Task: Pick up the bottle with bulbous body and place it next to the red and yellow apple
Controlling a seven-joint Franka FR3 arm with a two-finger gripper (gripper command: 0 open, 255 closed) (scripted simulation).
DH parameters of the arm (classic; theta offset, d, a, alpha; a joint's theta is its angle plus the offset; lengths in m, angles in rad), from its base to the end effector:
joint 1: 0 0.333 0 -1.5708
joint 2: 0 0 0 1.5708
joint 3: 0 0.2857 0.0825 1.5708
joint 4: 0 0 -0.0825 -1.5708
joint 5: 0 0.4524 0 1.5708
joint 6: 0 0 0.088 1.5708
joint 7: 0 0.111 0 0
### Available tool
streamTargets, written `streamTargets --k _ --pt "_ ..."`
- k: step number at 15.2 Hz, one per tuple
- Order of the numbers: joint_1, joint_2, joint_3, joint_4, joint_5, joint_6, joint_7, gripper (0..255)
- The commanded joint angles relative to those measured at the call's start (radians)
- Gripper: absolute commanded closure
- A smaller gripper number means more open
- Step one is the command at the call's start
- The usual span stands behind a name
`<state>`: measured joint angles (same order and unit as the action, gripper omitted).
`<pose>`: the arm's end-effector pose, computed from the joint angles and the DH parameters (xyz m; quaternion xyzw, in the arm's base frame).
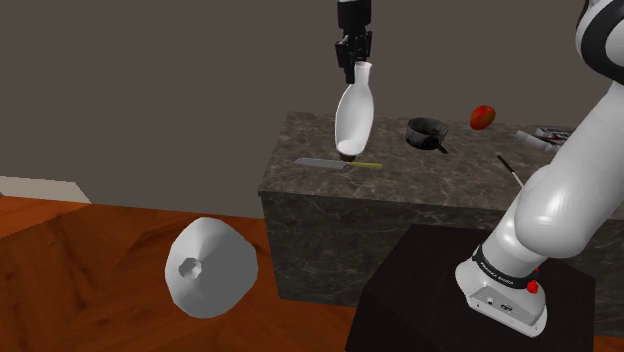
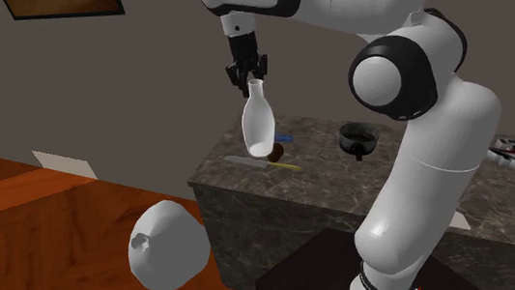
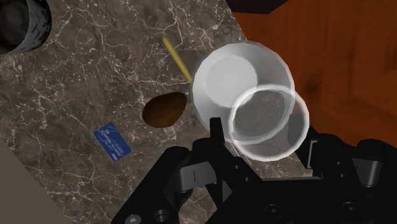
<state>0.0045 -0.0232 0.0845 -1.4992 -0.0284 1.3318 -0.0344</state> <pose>0.5875 0.0493 0.6230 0.9955 0.0591 -0.0716 0.0169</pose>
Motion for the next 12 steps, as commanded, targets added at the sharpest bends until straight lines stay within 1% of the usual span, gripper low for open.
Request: streamTargets --k 1,8,12 --pt "0.0 0.011 0.0 0.041 -0.001 -0.031 -0.001 255" --pt "0.002 0.061 0.002 0.199 -0.006 -0.138 -0.001 255" --pt "-0.046 -0.018 -0.044 0.101 -0.015 -0.115 -0.098 255"
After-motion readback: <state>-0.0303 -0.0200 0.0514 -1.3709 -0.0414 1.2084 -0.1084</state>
